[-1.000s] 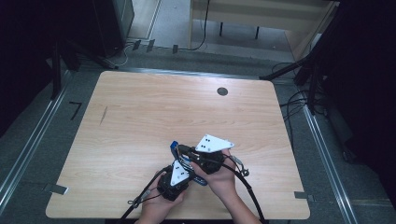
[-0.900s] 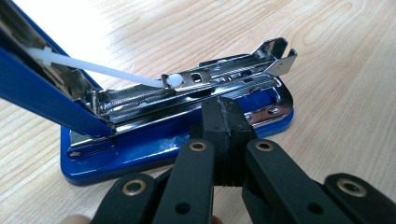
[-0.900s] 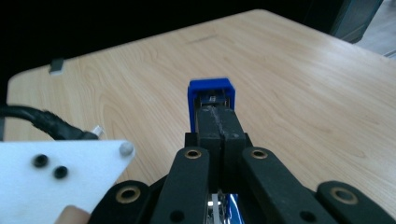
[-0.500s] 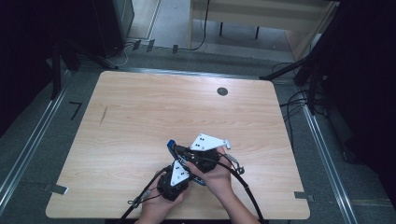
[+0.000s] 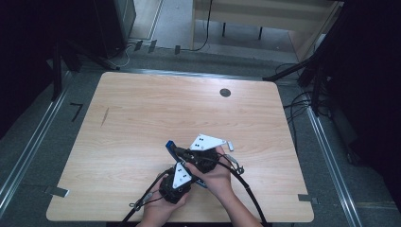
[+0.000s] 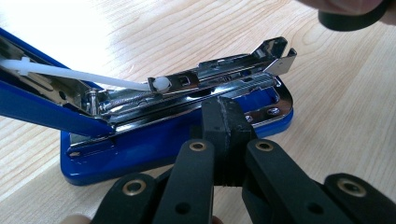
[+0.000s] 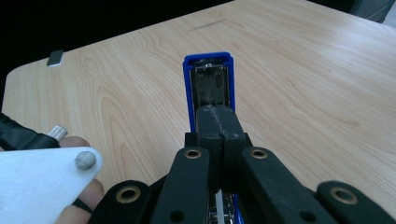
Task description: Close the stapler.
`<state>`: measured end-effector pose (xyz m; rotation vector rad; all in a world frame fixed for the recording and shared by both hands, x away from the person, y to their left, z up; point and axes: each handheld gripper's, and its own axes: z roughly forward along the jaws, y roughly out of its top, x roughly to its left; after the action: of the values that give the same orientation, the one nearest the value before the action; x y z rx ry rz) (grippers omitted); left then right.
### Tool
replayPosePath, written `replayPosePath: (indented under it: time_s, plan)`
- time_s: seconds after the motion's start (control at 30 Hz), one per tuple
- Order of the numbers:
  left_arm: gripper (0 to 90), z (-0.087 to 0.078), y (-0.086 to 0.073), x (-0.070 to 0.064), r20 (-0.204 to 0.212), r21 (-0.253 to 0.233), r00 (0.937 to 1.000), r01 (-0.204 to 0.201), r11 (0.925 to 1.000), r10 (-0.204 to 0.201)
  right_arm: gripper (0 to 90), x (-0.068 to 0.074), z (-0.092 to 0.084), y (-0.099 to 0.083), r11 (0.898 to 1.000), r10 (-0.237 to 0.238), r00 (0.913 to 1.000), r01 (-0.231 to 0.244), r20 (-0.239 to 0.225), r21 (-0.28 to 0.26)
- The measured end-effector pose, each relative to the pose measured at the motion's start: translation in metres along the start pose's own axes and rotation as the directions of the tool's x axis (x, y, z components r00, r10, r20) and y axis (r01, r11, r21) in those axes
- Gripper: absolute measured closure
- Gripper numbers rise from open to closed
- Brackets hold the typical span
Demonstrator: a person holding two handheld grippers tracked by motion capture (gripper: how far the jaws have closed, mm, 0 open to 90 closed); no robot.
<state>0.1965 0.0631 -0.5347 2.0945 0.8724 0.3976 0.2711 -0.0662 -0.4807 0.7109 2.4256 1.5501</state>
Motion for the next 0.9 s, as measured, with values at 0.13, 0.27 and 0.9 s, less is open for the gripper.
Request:
replayPosePath:
  time_s: [0.13,0.27,0.9]
  plan:
    - [90.0,0.0,0.0,0.0,0.001,0.0,1.0,0.0,1.0,0.0,90.0,-0.001,0.003,-0.001,1.0,0.003,1.0,-0.003,-0.006,0.006]
    - [90.0,0.0,0.0,0.0,0.0,0.001,1.0,-0.001,1.0,0.001,90.0,-0.002,0.005,-0.002,1.0,0.011,0.9999,-0.011,-0.013,0.006]
    - [90.0,0.0,0.0,0.0,0.001,0.001,1.0,0.001,1.0,-0.001,90.0,-0.004,0.021,-0.008,0.997,0.009,0.9999,-0.009,-0.004,0.078]
